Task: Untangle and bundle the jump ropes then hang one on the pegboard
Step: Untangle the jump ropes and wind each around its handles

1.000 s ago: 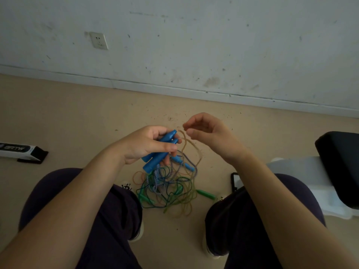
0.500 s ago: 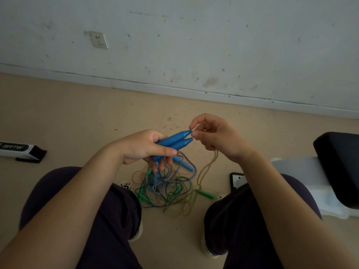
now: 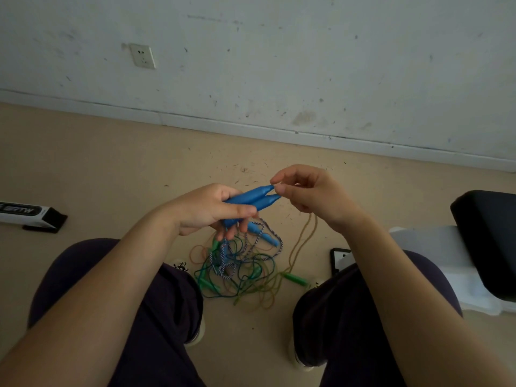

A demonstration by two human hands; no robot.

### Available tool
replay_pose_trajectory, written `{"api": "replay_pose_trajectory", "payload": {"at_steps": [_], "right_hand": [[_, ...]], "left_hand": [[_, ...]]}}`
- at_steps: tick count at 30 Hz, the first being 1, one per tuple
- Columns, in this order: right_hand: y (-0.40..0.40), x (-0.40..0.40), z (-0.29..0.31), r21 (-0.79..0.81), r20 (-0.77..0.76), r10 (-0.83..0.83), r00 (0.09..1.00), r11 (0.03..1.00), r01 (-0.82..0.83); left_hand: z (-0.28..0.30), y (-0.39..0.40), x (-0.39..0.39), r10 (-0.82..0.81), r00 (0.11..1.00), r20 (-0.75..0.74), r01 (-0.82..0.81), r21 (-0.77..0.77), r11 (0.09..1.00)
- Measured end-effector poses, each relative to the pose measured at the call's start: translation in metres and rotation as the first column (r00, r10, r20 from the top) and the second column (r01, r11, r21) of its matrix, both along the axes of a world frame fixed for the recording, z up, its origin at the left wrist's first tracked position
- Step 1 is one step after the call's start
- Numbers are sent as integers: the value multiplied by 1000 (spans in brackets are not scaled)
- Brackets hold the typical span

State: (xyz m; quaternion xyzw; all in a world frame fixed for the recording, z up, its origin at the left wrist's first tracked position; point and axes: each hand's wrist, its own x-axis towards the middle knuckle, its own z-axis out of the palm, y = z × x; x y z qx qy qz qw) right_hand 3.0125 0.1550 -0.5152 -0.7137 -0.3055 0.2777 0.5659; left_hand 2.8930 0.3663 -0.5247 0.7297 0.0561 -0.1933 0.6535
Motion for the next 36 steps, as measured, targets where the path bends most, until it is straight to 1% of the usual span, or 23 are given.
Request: {"api": "replay_pose_trajectory", "payload": {"at_steps": [2,4,5,7,9,10,11,12,13,15,16,18,19,21,25,29,32,36], "right_hand": [[0,2,-1,26,-21,-27,999,999,27],[0,5,-3,23,-17,-69,997,997,69],[-1,6,-4,19,-14,-97,995,995,97],[-1,8,-6,5,-2,-162,987,987,162],[1,9,-7,-47,59,-199,978,978,202],[1,8,-7,-81,94,-192,977,976,200],[2,7,-8,-112,119,-166,979,977,179],[3,5,-8,-138,136,-126,983,980,145],[4,2,-8,-157,149,-78,986,982,101],[6,-4,-6,-177,178,12,984,984,20],[8,-6,-5,-172,186,41,982,985,-8],[11,-10,-2,-135,169,53,984,990,-30],[12,-12,0,-115,156,44,987,993,-26],[14,-14,2,-91,156,28,987,996,-14],[19,-19,3,-70,204,17,979,998,-3],[19,-19,2,-26,185,-24,982,999,29],[18,-18,2,6,130,-12,991,1000,11],[17,-16,2,49,46,33,998,998,-35]], "left_hand": [[-1,2,1,93,995,36,-91,-38,995],[0,4,3,251,965,81,-244,-89,966],[0,5,4,353,929,113,-340,-117,933],[0,8,6,559,809,180,-536,-163,828],[0,11,8,680,693,239,-668,-142,730],[-1,12,9,695,668,265,-699,-95,709],[-2,12,9,681,677,280,-702,-33,712],[-2,10,9,639,718,274,-672,33,740],[-3,8,8,572,782,247,-608,100,788],[-4,2,7,395,904,165,-423,206,882],[-5,0,6,310,943,124,-331,235,914],[-5,-4,4,143,988,53,-152,273,950],[-4,-6,4,68,997,21,-71,279,958],[-4,-11,3,-21,1000,-20,26,261,965],[-3,-16,3,-35,999,-40,43,222,974],[-2,-17,3,-33,999,-36,40,197,980],[1,-19,2,-40,998,-41,44,108,993],[4,-16,1,-6,1000,-1,6,15,1000]]}}
